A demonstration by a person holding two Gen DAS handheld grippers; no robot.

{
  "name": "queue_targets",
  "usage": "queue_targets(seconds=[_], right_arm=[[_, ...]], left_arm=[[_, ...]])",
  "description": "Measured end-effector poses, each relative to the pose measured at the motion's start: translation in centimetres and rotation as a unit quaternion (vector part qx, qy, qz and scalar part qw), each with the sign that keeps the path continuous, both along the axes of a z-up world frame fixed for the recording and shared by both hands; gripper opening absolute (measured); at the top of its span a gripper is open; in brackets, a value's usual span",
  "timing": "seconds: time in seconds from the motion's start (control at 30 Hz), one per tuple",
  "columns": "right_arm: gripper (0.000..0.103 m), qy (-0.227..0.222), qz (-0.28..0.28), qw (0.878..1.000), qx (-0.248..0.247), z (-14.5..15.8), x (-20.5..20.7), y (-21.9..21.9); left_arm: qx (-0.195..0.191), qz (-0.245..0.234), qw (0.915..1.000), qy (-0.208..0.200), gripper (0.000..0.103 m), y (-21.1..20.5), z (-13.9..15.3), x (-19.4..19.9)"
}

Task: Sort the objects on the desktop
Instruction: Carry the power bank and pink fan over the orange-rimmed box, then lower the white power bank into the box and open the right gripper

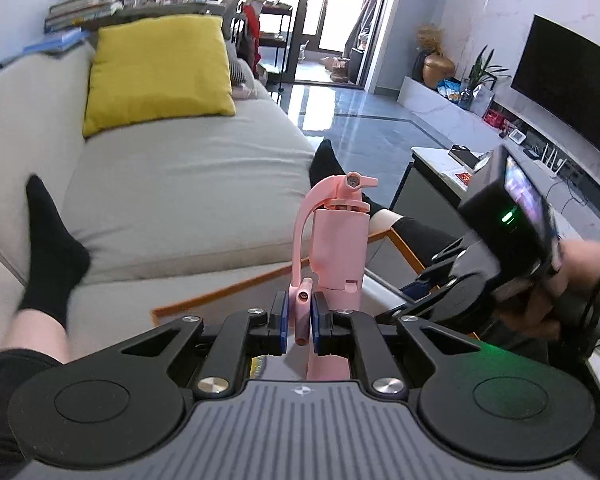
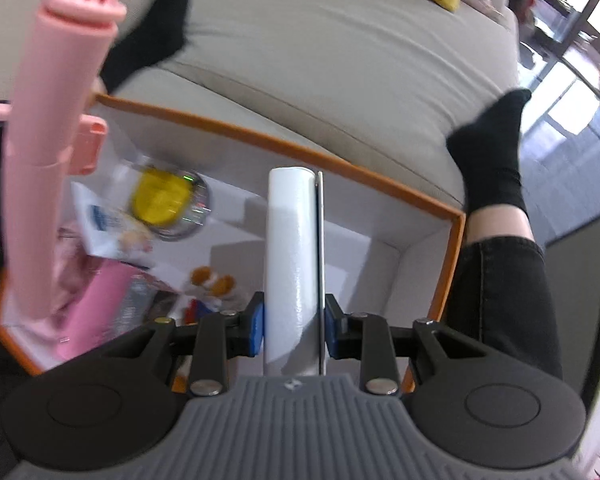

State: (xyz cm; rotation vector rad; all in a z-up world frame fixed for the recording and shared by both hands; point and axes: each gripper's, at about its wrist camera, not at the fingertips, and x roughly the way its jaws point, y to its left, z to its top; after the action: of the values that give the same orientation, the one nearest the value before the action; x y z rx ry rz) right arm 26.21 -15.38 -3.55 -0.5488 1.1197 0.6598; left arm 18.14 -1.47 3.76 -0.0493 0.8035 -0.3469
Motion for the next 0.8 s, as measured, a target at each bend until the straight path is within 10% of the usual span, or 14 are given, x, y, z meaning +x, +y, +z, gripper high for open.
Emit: queue_targets(seconds=[0.43, 0.8], right_arm=[[0.033, -0.031, -0.028, 0.994, -0.103, -6.2, 0.1, 0.7], [0.026, 0.067, -0.052, 0.996, -0.006, -3.1, 0.6, -1.9]], left_arm=[[-0.04, 0.015, 0.9983, 0.04, 0.012, 0.8, -3.0, 1.4], [-0.053, 0.008, 0.9972, 0.052, 0.012, 0.6, -3.9, 2.3]])
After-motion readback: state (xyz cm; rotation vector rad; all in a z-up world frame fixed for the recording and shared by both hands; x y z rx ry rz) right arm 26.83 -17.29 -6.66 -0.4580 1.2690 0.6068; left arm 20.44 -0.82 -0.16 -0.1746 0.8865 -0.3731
